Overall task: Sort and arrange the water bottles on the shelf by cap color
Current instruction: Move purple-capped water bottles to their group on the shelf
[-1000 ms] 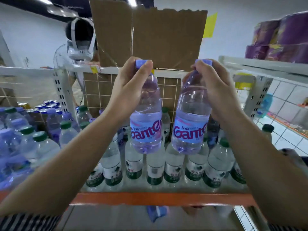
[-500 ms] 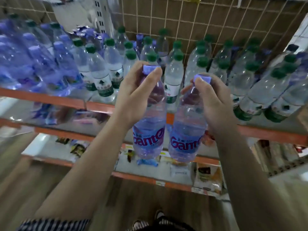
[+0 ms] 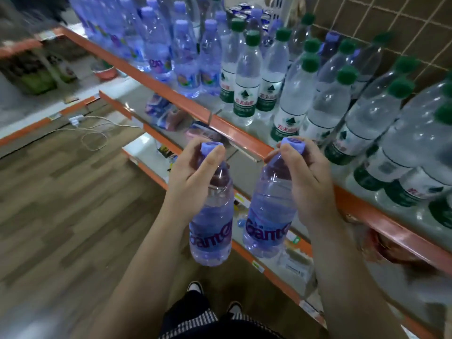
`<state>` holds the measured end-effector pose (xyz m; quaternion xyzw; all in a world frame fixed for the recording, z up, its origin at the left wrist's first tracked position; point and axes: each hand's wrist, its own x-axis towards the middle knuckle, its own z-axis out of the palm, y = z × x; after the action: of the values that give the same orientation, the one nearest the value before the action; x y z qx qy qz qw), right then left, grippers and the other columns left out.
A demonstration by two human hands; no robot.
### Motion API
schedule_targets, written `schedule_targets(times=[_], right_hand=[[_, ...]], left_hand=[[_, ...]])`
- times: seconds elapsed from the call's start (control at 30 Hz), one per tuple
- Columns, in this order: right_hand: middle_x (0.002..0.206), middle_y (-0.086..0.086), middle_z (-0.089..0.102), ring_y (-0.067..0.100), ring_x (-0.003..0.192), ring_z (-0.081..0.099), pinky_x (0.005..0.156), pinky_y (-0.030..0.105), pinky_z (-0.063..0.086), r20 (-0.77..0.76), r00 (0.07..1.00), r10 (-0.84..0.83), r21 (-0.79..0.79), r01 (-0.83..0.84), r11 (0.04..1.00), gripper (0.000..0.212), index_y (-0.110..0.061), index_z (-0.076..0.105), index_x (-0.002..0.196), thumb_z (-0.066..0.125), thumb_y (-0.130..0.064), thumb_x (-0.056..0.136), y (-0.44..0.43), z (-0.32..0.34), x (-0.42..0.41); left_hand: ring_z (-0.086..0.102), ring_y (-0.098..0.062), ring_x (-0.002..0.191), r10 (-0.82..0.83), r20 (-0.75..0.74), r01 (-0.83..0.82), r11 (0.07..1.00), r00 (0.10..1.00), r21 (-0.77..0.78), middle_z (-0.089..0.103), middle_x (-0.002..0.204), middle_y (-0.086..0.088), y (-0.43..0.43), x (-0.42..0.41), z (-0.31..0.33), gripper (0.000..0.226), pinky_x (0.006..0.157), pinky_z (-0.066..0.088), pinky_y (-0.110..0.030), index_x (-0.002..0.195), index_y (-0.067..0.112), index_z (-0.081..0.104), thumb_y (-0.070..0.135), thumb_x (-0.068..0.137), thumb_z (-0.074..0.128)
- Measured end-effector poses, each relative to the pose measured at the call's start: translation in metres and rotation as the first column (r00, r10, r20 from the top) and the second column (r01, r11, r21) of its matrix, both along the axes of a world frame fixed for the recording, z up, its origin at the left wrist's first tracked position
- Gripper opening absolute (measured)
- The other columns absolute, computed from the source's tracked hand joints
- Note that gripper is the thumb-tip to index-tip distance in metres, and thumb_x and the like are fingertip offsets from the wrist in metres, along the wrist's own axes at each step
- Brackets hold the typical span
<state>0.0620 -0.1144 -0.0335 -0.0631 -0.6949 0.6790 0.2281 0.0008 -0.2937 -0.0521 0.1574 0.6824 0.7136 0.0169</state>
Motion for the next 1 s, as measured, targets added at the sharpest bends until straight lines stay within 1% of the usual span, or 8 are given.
schedule_targets(times=[0.1, 0.17, 0.33, 0.43, 0.57, 0.73, 0.9, 1.0], right_hand=[[0.080, 0.010, 0.067, 0.018, 0.069, 0.065, 0.066, 0.029, 0.054, 0.006, 0.992, 0.128, -0.043, -0.127, 0.991, 0.017, -0.015, 0.061, 0.093, 0.059, -0.032, 0.089, -0.022, -0.007, -0.027], [0.078, 0.005, 0.068, 0.014, 0.068, 0.066, 0.063, 0.024, 0.053, 0.022, 0.981, 0.195, -0.050, -0.194, 0.980, 0.014, -0.019, 0.062, 0.092, 0.059, -0.033, 0.089, -0.039, -0.011, -0.048], [0.086, 0.028, 0.062, 0.025, 0.074, 0.061, 0.069, 0.038, 0.050, 0.035, 0.961, 0.273, -0.025, -0.273, 0.962, 0.026, -0.016, 0.061, 0.093, 0.061, -0.041, 0.086, -0.093, -0.013, -0.112], [0.086, 0.023, 0.065, 0.026, 0.075, 0.064, 0.069, 0.037, 0.050, 0.020, 0.956, 0.292, -0.025, -0.292, 0.956, 0.017, -0.025, 0.062, 0.091, 0.060, -0.040, 0.086, -0.131, -0.012, -0.158], [0.084, 0.018, 0.064, 0.029, 0.074, 0.063, 0.070, 0.042, 0.050, -0.015, 0.953, 0.302, 0.010, -0.302, 0.953, 0.012, -0.029, 0.063, 0.087, 0.060, -0.041, 0.089, -0.186, -0.006, -0.220], [0.084, 0.014, 0.066, 0.029, 0.076, 0.063, 0.072, 0.044, 0.051, -0.053, 0.949, 0.310, 0.015, -0.309, 0.951, 0.014, -0.031, 0.064, 0.089, 0.060, -0.045, 0.090, -0.251, 0.002, -0.290], [0.086, 0.022, 0.063, 0.041, 0.077, 0.062, 0.073, 0.055, 0.052, -0.045, 0.943, 0.328, 0.038, -0.327, 0.944, 0.019, -0.026, 0.062, 0.088, 0.060, -0.045, 0.089, -0.298, 0.006, -0.359], [0.092, 0.026, 0.062, 0.047, 0.082, 0.060, 0.076, 0.059, 0.050, -0.068, 0.935, 0.349, 0.046, -0.346, 0.937, 0.019, -0.025, 0.062, 0.089, 0.059, -0.044, 0.090, -0.326, 0.006, -0.411]], left_hand=[[0.058, -0.029, 0.071, 0.101, 0.022, -0.101, 0.995, 0.995, -0.016, 0.062, 0.076, -0.010, -0.028, -0.010, -0.004, 0.018, 0.065, 0.043, -0.045, 0.086, 0.032, 0.063, 0.050, 0.089, 0.061], [0.058, -0.029, 0.069, 0.159, 0.044, -0.159, 0.987, 0.986, -0.003, 0.062, 0.079, -0.019, -0.047, -0.019, -0.005, 0.018, 0.062, 0.044, -0.039, 0.084, 0.030, 0.061, 0.047, 0.090, 0.060], [0.056, -0.025, 0.061, 0.218, 0.079, -0.224, 0.971, 0.973, 0.083, 0.059, 0.074, -0.014, -0.096, -0.060, -0.007, 0.018, 0.048, 0.046, -0.023, 0.081, 0.021, 0.060, 0.036, 0.092, 0.060], [0.053, -0.025, 0.060, 0.212, 0.090, -0.221, 0.968, 0.973, 0.116, 0.054, 0.074, -0.018, -0.130, -0.099, -0.003, 0.018, 0.047, 0.046, -0.024, 0.081, 0.017, 0.059, 0.030, 0.094, 0.060], [0.055, -0.028, 0.065, 0.206, 0.048, -0.210, 0.974, 0.977, 0.089, 0.055, 0.077, -0.020, -0.185, -0.158, 0.010, 0.017, 0.054, 0.046, -0.034, 0.080, 0.023, 0.060, 0.036, 0.091, 0.061], [0.054, -0.025, 0.061, 0.199, 0.034, -0.201, 0.972, 0.979, 0.118, 0.053, 0.075, -0.019, -0.247, -0.226, 0.022, 0.015, 0.051, 0.048, -0.028, 0.081, 0.021, 0.060, 0.030, 0.093, 0.059], [0.062, -0.023, 0.062, 0.250, 0.060, -0.255, 0.963, 0.966, 0.090, 0.061, 0.075, -0.014, -0.294, -0.287, 0.021, 0.021, 0.054, 0.052, -0.028, 0.088, 0.012, 0.058, 0.033, 0.092, 0.058], [0.063, -0.022, 0.064, 0.278, 0.044, -0.280, 0.957, 0.960, 0.077, 0.062, 0.079, -0.021, -0.320, -0.334, 0.018, 0.023, 0.055, 0.053, -0.025, 0.093, 0.008, 0.058, 0.032, 0.094, 0.059]])
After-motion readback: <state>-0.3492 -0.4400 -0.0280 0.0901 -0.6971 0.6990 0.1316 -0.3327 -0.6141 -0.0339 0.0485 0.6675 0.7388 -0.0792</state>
